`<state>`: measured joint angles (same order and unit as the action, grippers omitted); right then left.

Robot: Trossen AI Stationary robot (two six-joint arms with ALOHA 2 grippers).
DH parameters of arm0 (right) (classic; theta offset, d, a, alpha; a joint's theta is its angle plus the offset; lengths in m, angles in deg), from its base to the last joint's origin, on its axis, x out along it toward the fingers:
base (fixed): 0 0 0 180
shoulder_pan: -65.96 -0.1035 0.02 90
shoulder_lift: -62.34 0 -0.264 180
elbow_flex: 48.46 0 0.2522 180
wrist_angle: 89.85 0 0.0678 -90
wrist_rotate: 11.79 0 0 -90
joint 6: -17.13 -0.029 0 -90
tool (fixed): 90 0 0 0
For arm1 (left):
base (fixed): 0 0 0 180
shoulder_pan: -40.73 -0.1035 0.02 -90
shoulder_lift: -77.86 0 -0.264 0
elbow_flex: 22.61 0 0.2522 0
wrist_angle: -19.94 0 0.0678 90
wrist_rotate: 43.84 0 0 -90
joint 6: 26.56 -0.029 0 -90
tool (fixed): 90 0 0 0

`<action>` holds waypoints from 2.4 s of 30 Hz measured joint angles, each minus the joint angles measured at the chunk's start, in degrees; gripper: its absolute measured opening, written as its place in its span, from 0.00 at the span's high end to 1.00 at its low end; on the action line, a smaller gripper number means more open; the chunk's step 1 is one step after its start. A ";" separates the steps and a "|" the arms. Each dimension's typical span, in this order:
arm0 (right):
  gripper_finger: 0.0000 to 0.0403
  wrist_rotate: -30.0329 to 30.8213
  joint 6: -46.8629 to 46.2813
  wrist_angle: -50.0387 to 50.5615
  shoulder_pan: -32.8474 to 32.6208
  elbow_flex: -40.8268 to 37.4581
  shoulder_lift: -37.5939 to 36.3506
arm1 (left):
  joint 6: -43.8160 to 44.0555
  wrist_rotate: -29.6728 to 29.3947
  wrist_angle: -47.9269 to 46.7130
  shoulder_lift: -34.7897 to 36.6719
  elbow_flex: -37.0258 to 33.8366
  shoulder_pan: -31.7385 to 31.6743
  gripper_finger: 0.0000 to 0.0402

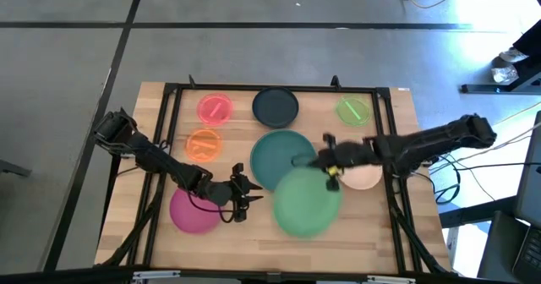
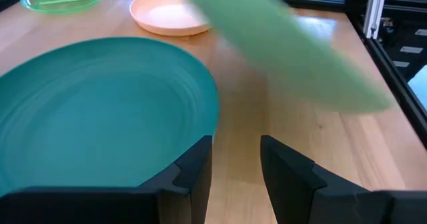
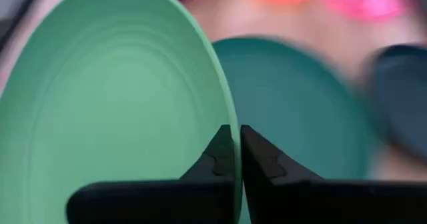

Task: Stack plastic plates
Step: Stack the light green plate on top of the dark green plate, then stack the pink plate on top of the light green plate

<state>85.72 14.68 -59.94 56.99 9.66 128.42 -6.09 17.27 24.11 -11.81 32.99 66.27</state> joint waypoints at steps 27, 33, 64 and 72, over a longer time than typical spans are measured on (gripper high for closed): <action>0.98 -10.10 1.90 -18.22 27.41 0.92 24.63 | -0.04 -0.24 0.78 -0.02 0.02 0.52 0.70; 0.84 -9.99 1.30 -17.99 27.32 0.92 25.93 | -0.06 -0.26 0.81 -0.02 0.02 0.52 0.70; 0.57 -6.48 2.79 -28.34 -11.79 -1.83 19.92 | 5.93 13.54 -66.39 3.19 18.49 1.38 0.70; 0.57 -3.23 1.27 -32.92 -18.34 -1.88 25.85 | 3.63 15.22 -66.67 3.19 12.20 1.36 0.70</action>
<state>82.48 15.95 -92.85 38.65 7.78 154.27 -2.47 32.49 -42.56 -8.62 45.19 67.62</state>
